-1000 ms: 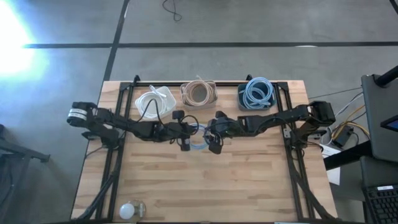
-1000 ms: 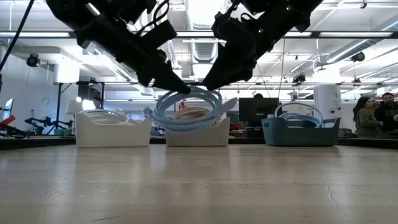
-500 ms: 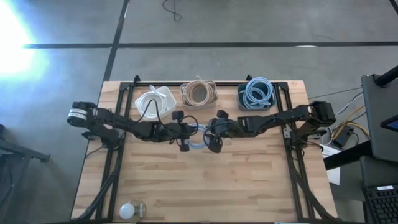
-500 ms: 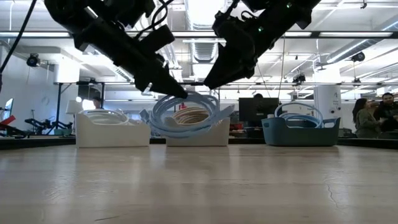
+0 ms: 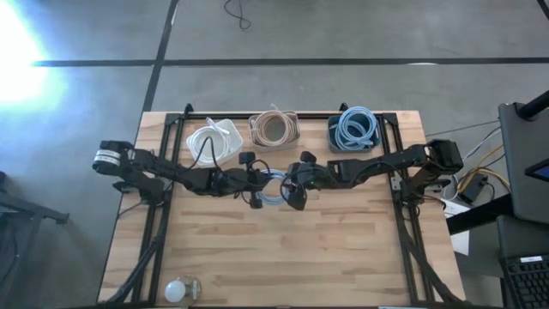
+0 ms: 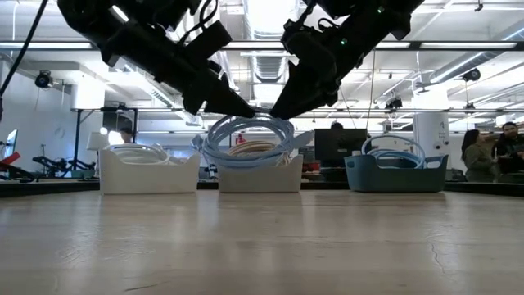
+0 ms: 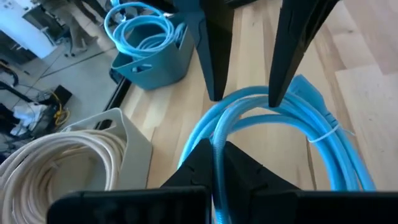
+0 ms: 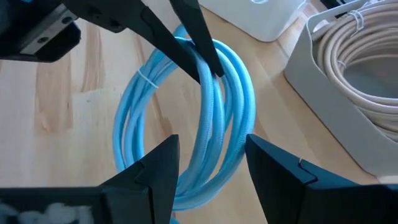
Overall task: Sort HDMI cables
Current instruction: Put the light blue HDMI cable into the blue bin
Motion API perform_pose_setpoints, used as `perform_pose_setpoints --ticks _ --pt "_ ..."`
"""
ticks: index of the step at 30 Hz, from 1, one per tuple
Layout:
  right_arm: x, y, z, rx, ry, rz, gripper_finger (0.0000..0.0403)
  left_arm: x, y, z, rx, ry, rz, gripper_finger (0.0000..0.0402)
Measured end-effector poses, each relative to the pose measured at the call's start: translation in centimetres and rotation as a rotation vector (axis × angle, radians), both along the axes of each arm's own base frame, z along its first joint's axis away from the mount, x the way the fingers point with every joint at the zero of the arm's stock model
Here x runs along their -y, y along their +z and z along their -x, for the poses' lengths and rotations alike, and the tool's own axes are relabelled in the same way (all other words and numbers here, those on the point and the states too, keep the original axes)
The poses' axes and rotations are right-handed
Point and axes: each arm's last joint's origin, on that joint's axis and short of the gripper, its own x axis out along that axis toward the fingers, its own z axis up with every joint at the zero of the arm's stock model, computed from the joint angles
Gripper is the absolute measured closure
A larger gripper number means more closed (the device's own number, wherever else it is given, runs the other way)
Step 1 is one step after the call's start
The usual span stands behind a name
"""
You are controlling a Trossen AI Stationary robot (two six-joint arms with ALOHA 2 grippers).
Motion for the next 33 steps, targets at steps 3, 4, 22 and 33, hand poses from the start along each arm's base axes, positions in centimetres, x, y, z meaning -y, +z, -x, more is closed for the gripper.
perform_pose_setpoints --ticks 3,4,22,33 --pt "0.0 0.0 0.0 -0.002 0.002 0.0 0.0225 0.1 0.1 -0.1 0.01 -0.017 0.008 0.0385" --pt "0.0 0.0 0.0 -0.003 0.002 0.0 0.0225 0.1 0.1 -0.1 0.013 -0.023 0.01 0.0385" --pt "0.0 -0.1 0.0 -0.003 0.005 -0.003 0.0249 1.2 0.6 -0.3 0.054 -0.103 0.014 0.0385" --pt "0.1 -0.1 0.0 -0.008 0.021 0.018 0.0367 1.2 1.0 -0.4 0.093 -0.101 0.02 0.0384"
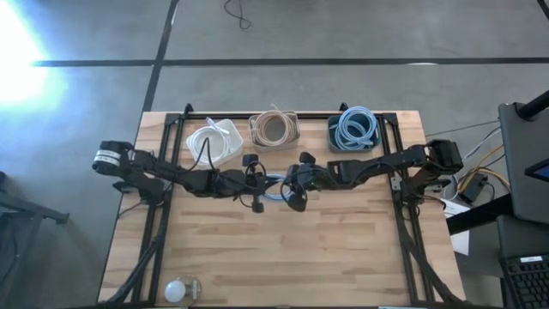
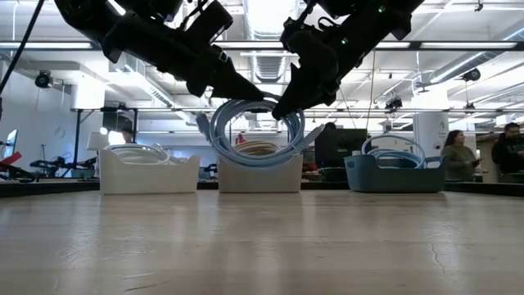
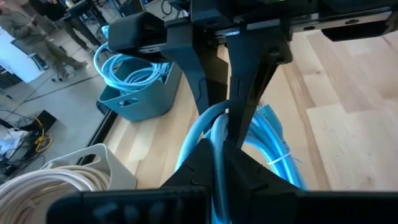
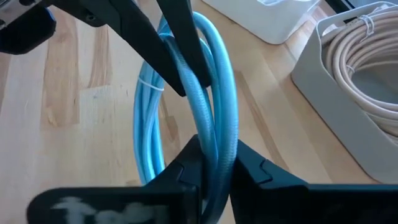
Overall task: Sort HDMI cables
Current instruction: Put the light blue HDMI cable into the blue bin
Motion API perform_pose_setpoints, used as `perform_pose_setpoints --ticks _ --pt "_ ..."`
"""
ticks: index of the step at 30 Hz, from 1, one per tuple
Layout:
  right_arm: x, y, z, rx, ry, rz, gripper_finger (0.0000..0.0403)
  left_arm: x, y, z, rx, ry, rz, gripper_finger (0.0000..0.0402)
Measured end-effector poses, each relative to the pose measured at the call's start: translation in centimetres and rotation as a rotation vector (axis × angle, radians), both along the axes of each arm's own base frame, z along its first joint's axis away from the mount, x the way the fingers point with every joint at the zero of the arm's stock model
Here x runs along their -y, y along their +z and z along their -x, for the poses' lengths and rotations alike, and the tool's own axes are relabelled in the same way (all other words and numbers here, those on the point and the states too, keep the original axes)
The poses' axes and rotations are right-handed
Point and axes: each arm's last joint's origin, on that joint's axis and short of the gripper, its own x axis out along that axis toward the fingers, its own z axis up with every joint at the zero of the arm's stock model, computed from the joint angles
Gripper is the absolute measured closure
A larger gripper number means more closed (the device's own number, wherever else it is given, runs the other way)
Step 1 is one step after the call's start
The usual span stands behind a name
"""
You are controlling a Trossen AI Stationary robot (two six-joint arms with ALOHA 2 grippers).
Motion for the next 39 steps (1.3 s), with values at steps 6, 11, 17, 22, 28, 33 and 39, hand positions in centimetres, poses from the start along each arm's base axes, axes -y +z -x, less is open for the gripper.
perform_pose_setpoints --ticks 6,11,17,22,28,33,39 --pt "0.0 -0.1 0.1 -0.014 0.001 0.003 0.0367 -0.1 -0.2 0.1 -0.012 0.005 0.022 0.0364" --pt "0.1 -0.3 0.1 -0.022 -0.005 0.007 0.0367 -0.1 -0.2 0.1 -0.017 0.018 0.019 0.0341" --pt "0.4 -0.6 0.8 -0.09 -0.086 0.032 0.0367 -0.4 -0.2 0.2 -0.011 0.117 0.0 0.0309" --pt "0.8 1.1 2.5 -0.159 -0.252 0.031 0.0352 -0.8 -0.2 0.3 -0.009 0.228 -0.039 0.0296" --pt "1.3 4.0 6.2 -0.183 -0.458 0.138 0.0357 -1.8 -0.2 0.4 -0.007 0.301 -0.053 0.0298" --pt "2.3 6.3 9.6 -0.147 -0.567 0.249 0.0361 -2.2 -0.2 0.4 -0.006 0.316 -0.048 0.0298" --pt "4.3 7.1 13.8 -0.107 -0.64 0.268 0.0357 -2.6 -0.2 0.4 -0.007 0.328 -0.046 0.0298"
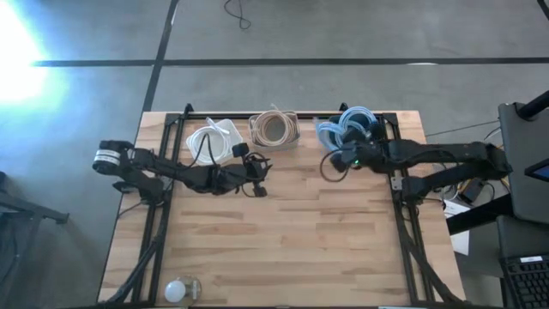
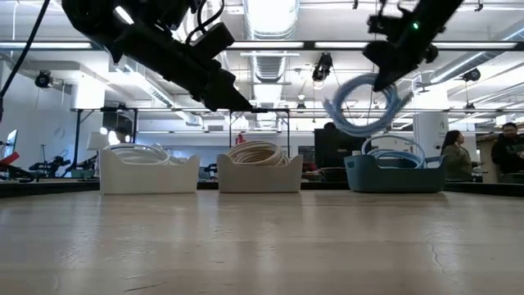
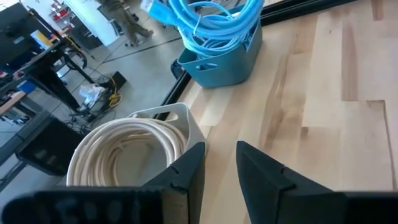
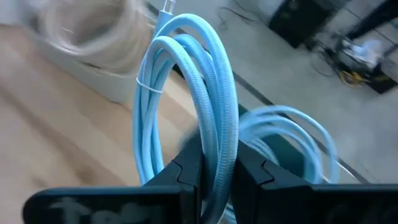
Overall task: Sort HDMI cables
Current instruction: Put the light blue HDMI cable into the blue bin
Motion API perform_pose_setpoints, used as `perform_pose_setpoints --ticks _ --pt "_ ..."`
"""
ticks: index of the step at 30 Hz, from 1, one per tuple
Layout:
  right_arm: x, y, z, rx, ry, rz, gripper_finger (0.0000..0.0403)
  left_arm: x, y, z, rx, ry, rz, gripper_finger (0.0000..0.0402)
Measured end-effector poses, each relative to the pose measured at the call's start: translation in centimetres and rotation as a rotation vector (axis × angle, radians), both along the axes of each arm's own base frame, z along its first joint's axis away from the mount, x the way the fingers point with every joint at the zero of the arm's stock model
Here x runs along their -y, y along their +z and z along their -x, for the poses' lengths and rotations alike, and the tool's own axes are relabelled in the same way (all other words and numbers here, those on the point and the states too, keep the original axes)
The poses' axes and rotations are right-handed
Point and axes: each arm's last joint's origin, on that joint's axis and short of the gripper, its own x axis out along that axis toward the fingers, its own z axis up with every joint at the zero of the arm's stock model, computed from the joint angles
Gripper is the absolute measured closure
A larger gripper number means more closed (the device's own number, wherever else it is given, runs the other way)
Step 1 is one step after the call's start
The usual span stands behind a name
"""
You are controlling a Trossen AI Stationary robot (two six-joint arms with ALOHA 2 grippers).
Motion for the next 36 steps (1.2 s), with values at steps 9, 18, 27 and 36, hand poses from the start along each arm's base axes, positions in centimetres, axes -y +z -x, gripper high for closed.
perform_pose_setpoints --ticks 9,18,27,36 --pt "3.7 -3.8 4.8 -0.025 -0.16 0.06 0.0357 -0.2 0.0 0.0 0.0 0.006 0.001 0.0298" --pt "5.6 -7.0 5.0 0.043 0.033 0.063 0.0357 -0.4 0.0 0.0 0.0 0.008 0.002 0.0298" --pt "6.7 -8.1 5.8 0.005 -0.125 0.071 0.0354 -0.4 0.0 0.0 0.0 0.006 0.003 0.0298" --pt "6.6 -8.5 5.4 0.045 -0.004 -0.029 0.0347 -0.4 0.0 0.0 0.0 0.005 0.003 0.0298"
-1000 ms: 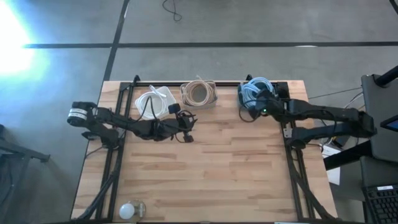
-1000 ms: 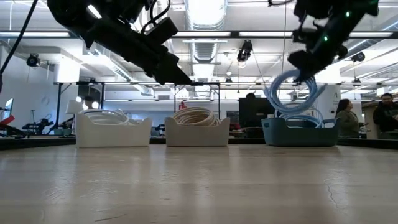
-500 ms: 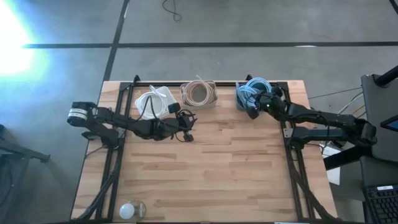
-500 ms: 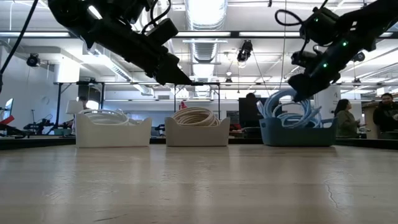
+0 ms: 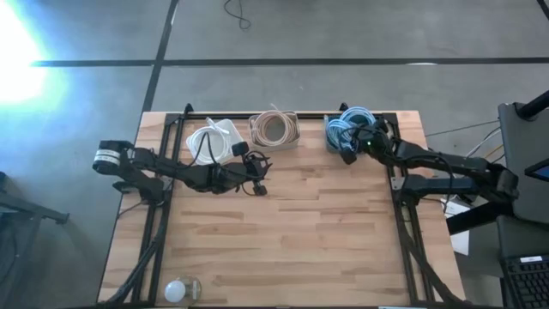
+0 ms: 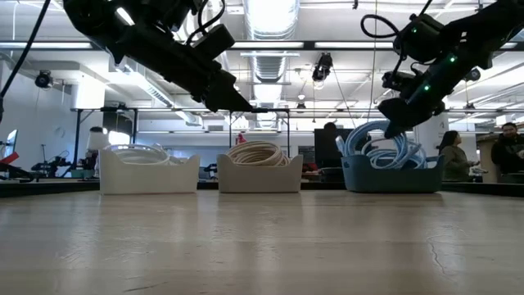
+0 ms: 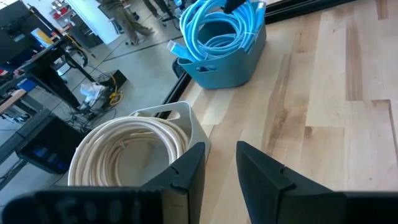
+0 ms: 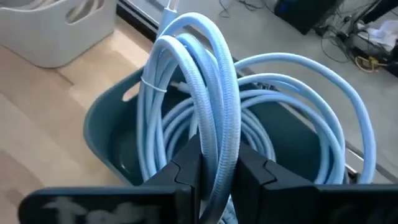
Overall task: Sort HDMI cables
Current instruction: Put the light blue HDMI cable into the blue bin, then return to Home Position
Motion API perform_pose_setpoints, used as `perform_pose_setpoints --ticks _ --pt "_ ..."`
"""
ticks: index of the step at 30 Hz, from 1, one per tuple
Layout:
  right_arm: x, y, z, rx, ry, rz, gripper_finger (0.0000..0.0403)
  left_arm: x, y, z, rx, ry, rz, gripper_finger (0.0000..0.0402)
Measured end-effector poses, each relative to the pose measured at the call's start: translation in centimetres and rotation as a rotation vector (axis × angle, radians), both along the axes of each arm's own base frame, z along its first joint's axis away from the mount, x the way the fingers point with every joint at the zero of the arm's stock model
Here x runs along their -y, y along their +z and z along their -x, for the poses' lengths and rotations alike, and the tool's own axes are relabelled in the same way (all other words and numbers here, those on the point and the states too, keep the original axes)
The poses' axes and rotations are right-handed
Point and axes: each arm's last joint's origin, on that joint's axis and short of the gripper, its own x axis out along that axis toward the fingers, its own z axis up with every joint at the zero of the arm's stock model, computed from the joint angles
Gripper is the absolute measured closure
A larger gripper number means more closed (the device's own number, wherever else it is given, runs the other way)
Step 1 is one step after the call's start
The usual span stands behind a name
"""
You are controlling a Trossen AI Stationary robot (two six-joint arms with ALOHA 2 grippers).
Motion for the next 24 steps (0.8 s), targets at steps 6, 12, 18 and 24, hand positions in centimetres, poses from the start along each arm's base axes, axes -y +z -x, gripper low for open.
perform_pose_setpoints --ticks 6,12,18,24 --pt "0.3 -0.3 0.1 -0.057 -0.078 0.039 0.0317 0.0 -0.1 0.0 -0.008 -0.002 0.0 0.0298" --pt "0.4 -0.4 0.1 -0.073 -0.09 0.048 0.028 0.1 -0.1 0.0 -0.012 -0.019 0.012 0.0298" --pt "0.5 -0.2 0.3 -0.13 -0.142 0.114 0.0253 0.1 -0.1 0.0 -0.005 -0.018 0.022 0.0298" --pt "0.9 1.3 0.2 -0.138 -0.247 0.206 0.0246 0.1 -0.1 0.0 -0.004 -0.018 0.023 0.0298"
